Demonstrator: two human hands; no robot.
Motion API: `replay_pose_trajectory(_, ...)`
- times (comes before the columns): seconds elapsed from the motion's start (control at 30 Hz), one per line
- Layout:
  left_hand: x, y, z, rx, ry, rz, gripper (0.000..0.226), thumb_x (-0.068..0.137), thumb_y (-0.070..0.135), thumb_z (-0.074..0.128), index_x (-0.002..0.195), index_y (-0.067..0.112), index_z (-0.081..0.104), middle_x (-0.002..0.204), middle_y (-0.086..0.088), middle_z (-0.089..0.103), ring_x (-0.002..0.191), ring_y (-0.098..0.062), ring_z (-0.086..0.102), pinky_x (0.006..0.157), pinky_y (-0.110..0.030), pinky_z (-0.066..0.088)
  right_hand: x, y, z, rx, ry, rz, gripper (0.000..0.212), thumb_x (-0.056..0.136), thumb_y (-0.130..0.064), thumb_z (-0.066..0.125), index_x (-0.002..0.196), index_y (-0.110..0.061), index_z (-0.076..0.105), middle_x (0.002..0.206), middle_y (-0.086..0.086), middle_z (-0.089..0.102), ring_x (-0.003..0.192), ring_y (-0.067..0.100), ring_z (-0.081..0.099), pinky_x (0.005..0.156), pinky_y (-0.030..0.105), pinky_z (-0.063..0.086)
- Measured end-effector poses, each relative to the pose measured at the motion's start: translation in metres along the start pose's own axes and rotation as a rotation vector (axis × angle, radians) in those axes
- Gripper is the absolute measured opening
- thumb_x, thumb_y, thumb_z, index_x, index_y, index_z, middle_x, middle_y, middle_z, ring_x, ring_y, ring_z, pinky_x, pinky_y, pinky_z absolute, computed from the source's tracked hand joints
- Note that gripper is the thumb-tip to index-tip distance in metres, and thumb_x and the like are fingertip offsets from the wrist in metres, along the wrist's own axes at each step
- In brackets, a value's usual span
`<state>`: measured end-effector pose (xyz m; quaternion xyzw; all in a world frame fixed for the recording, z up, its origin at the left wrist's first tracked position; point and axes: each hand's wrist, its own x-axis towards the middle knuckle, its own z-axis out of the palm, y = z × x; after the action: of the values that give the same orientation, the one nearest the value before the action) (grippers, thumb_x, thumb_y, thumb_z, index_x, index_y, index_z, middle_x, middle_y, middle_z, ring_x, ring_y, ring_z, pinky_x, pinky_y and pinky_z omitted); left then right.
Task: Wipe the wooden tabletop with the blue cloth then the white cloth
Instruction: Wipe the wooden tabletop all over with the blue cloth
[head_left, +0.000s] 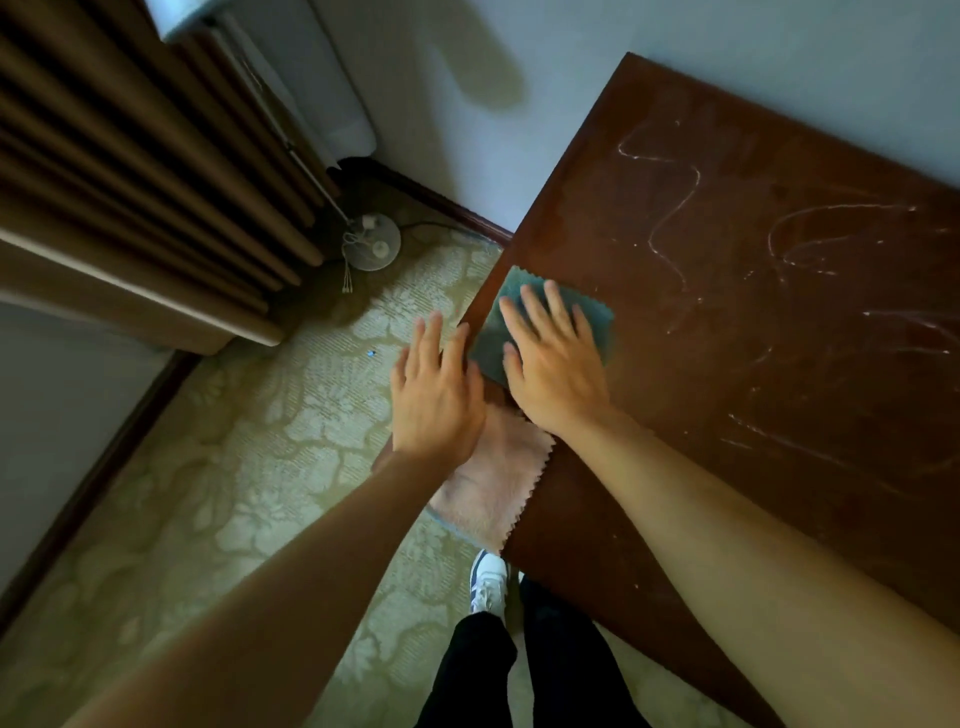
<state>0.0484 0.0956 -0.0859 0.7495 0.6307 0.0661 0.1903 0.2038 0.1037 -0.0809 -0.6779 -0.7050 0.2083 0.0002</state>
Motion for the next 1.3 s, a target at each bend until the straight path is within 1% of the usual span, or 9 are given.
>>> replay_pose_trajectory(0.07,0.003,-0.001,0.01,-0.021,-0.023,-0.137,0.054,0.108,0.037,0.031,0.157,0.014,0.03,0.166,-0.011,0.021,0.156,-0.026,0.011,0.125,-0.047,0.009,0.008,-0.003,0.01,-0.088,-0.019,-0.055,0.062,0.109,-0.042,0.026,0.164,-0.018,0.012,0.173,0.011,0.004,0.159,0.029,-0.007,0.128,0.054,-0.003)
replay_pose_trajectory(0.13,0.009,0.001,0.019,-0.046,-0.032,-0.195,0.056,0.108,0.042,0.026,0.156,0.014,0.029,0.164,-0.01,0.029,0.154,-0.024,0.019,0.124,-0.047,0.01,0.011,0.0,0.018,-0.136,-0.006,-0.09,0.067,0.107,-0.046,0.023,0.164,-0.014,0.01,0.172,0.011,0.002,0.159,0.027,-0.005,0.128,0.053,-0.003)
replay_pose_trajectory(0.23,0.013,0.004,0.028,-0.024,-0.024,-0.221,0.061,0.106,0.048,0.018,0.154,0.013,0.032,0.15,-0.009,0.048,0.14,-0.024,0.043,0.119,-0.045,0.025,0.016,0.015,0.019,-0.161,0.036,-0.116,0.077,0.102,-0.057,0.016,0.163,-0.01,0.01,0.172,0.01,0.006,0.16,0.024,0.002,0.129,0.045,0.001)
replay_pose_trajectory(0.33,0.012,0.004,0.03,-0.016,0.021,-0.227,0.063,0.105,0.052,0.018,0.151,0.012,0.035,0.138,-0.009,0.057,0.124,-0.026,0.055,0.108,-0.042,0.036,0.026,0.027,0.018,-0.197,0.054,-0.175,0.081,0.1,-0.062,0.016,0.164,-0.012,0.012,0.172,0.009,0.008,0.16,0.026,0.003,0.129,0.045,0.002)
replay_pose_trajectory(0.47,0.013,0.003,0.03,-0.004,0.012,-0.226,0.065,0.104,0.057,0.019,0.151,0.014,0.035,0.137,-0.007,0.057,0.124,-0.025,0.055,0.106,-0.043,0.039,0.053,0.036,0.009,-0.19,0.099,-0.119,0.079,0.1,-0.062,0.021,0.164,-0.015,0.015,0.172,0.01,0.01,0.16,0.028,0.004,0.129,0.052,0.004)
replay_pose_trajectory(0.63,0.013,0.004,0.03,0.011,-0.001,-0.245,0.065,0.104,0.06,0.018,0.148,0.015,0.036,0.131,-0.005,0.059,0.118,-0.024,0.057,0.104,-0.043,0.039,0.076,0.042,0.001,-0.211,0.121,-0.098,0.078,0.1,-0.061,0.018,0.164,-0.015,0.015,0.172,0.01,0.011,0.159,0.03,0.006,0.129,0.052,0.006)
replay_pose_trajectory(0.93,0.015,0.005,0.025,-0.082,-0.001,-0.242,0.067,0.102,0.059,0.015,0.145,0.015,0.042,0.13,-0.003,0.061,0.117,-0.022,0.058,0.103,-0.039,0.038,0.037,0.02,0.023,-0.227,0.114,-0.205,0.077,0.102,-0.06,0.017,0.164,-0.015,0.013,0.172,0.01,0.009,0.159,0.031,0.004,0.129,0.053,0.005)
replay_pose_trajectory(1.13,0.032,0.006,0.014,-0.1,-0.005,-0.286,0.044,0.104,0.05,0.02,0.098,0.019,0.051,0.096,0.0,0.062,0.097,-0.024,0.058,0.1,-0.042,0.034,0.065,0.04,0.008,-0.231,0.126,-0.207,0.076,0.1,-0.061,0.018,0.164,-0.02,0.016,0.172,0.007,0.011,0.159,0.028,0.005,0.129,0.051,0.005)
replay_pose_trajectory(1.3,0.068,0.019,0.011,-0.162,-0.023,-0.205,0.034,0.106,0.036,0.038,0.124,0.014,0.056,0.12,-0.005,0.062,0.112,-0.025,0.056,0.098,-0.039,0.041,0.11,0.077,-0.02,-0.247,0.14,-0.063,0.078,0.098,-0.063,0.012,0.164,-0.021,0.012,0.173,0.006,0.01,0.159,0.026,0.004,0.129,0.05,0.004)
